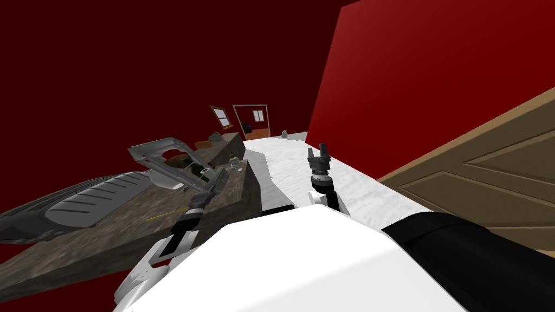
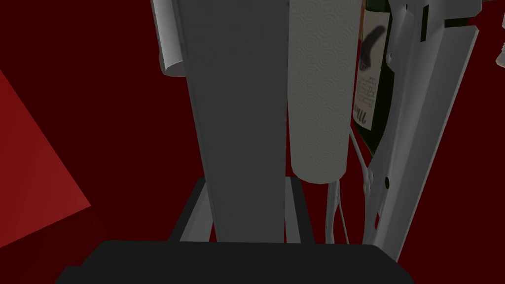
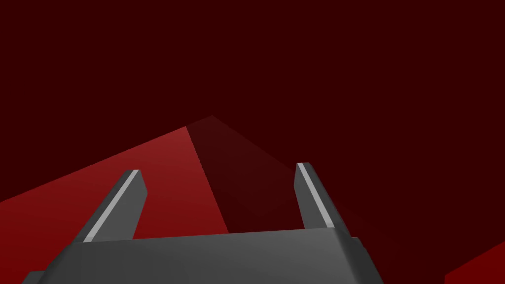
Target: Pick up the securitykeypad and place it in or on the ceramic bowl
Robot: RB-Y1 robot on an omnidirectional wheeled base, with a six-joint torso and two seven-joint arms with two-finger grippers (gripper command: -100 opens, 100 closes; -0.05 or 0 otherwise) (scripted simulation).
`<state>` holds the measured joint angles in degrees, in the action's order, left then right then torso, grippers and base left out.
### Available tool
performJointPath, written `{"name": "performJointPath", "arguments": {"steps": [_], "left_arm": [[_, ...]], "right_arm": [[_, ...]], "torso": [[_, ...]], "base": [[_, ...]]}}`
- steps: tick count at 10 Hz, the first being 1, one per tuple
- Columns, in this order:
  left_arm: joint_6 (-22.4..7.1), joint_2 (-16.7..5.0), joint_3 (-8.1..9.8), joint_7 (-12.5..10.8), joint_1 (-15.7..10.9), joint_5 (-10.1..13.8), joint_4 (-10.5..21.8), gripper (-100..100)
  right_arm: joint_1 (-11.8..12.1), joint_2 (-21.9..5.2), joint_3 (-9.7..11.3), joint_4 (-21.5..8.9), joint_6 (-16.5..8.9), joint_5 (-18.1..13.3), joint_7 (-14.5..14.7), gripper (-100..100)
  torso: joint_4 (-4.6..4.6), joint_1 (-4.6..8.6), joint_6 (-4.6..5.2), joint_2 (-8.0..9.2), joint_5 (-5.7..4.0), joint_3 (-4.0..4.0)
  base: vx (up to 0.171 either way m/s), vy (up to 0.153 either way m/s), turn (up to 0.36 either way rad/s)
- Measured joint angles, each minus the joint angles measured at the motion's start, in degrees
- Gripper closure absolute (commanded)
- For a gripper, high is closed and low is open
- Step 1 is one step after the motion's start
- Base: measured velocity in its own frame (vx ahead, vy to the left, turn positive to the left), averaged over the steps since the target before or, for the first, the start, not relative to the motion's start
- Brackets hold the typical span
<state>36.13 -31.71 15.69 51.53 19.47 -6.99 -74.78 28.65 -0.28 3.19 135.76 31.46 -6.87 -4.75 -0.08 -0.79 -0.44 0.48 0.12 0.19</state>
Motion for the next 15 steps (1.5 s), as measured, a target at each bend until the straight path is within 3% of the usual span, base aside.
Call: {"name": "performJointPath", "arguments": {"steps": [2,5,8,13,15], "left_arm": [[0.1,-1.0,0.2,2.5,-0.7,2.8,2.3,100],[-1.5,-2.8,0.8,5.4,-0.2,7.3,2.4,100],[-2.1,-5.5,1.08,8.9,-1.2,12.3,5.8,100],[-4.0,-8.5,1.78,14.7,-1.4,21.0,7.8,100],[-4.1,-8.7,1.91,15.2,-1.2,22.4,7.7,100]], "right_arm": [[0.0,0.0,0.0,0.0,0.0,0.0,0.0,0],[0.0,0.0,0.0,0.0,0.0,0.0,0.0,0],[0.0,0.0,0.0,0.0,0.0,0.0,0.0,0],[0.0,0.0,0.0,0.0,0.0,0.0,0.0,0],[0.0,0.0,0.0,0.0,0.0,0.0,0.0,0]], "torso": [[0.02,0.07,-0.04,-0.01,-0.04,0.01],[0.11,0.19,-0.08,0.08,-0.09,0.1],[0.19,0.05,-0.05,0.08,-0.18,0.14],[0.3,0.17,-0.23,0.13,-0.37,0.23],[0.3,0.49,-0.29,-0.02,-0.45,0.16]], "base": [[-0.059,0.063,-0.198],[-0.078,0.073,-0.207],[-0.068,0.069,-0.199],[-0.062,0.063,-0.174],[0.013,-0.015,0.047]]}}
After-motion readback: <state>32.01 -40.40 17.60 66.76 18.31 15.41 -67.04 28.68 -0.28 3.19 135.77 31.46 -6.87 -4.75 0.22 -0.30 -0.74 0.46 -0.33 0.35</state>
